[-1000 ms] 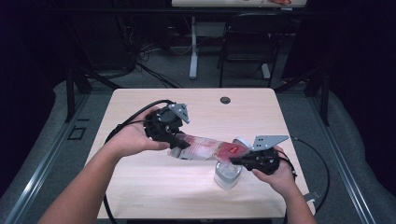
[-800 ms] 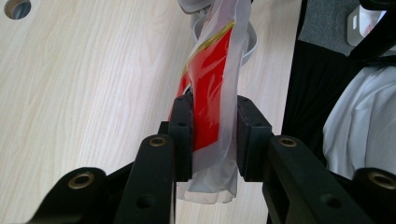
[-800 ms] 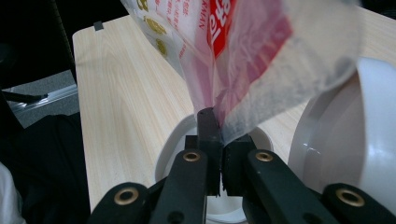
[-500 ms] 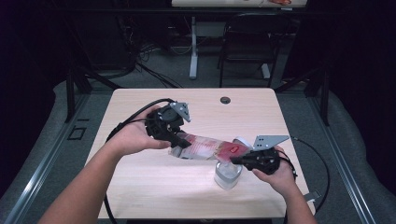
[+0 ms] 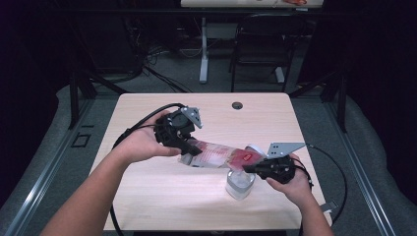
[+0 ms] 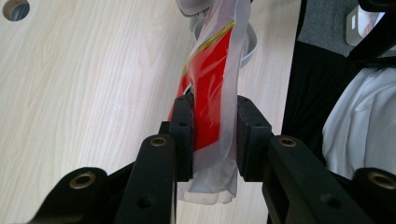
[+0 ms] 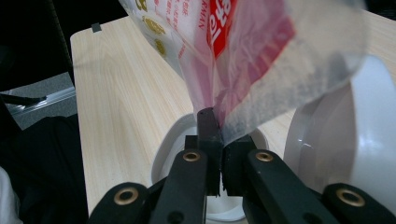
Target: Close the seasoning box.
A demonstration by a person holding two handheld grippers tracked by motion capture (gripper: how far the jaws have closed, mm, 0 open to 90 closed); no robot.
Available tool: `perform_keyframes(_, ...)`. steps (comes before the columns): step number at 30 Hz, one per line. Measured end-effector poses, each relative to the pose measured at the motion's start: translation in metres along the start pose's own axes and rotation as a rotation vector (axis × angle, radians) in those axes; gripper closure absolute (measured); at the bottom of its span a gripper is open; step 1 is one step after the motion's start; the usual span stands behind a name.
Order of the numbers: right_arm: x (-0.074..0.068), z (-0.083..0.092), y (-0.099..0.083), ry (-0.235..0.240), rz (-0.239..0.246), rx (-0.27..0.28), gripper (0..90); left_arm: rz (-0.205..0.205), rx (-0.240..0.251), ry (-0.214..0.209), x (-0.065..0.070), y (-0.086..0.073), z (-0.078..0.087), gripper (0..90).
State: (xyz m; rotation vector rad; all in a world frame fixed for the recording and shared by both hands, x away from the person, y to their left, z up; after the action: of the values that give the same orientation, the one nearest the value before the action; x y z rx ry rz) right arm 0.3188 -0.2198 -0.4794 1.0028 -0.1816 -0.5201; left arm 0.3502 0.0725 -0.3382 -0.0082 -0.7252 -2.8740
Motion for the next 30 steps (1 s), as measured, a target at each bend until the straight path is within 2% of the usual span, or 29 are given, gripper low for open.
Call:
perform_keyframes(22,0.001,0.0,-0.001,0.001,-0.003,-0.003,88.6,0.001,-0.032,0.0,0.002,0.008,0.0,72.7)
perform_keyframes(30,0.001,0.0,-0.001,-0.001,-0.002,-0.006,88.5,-0.019,-0.055,-0.003,0.001,0.01,0.001,73.0)
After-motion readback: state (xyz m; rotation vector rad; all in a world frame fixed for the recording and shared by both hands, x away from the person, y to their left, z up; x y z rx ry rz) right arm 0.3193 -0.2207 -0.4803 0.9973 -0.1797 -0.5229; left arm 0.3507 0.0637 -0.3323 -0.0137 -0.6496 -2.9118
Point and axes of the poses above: each handheld gripper's, and its own axes: z roughly backward along the jaws, y roughly out of its top, x roughly to its right, the point moved 1 cm from there along -z, roughly forward along the jaws, and after that the axes turned 2 degrees about -y, right-handed, at the moved point
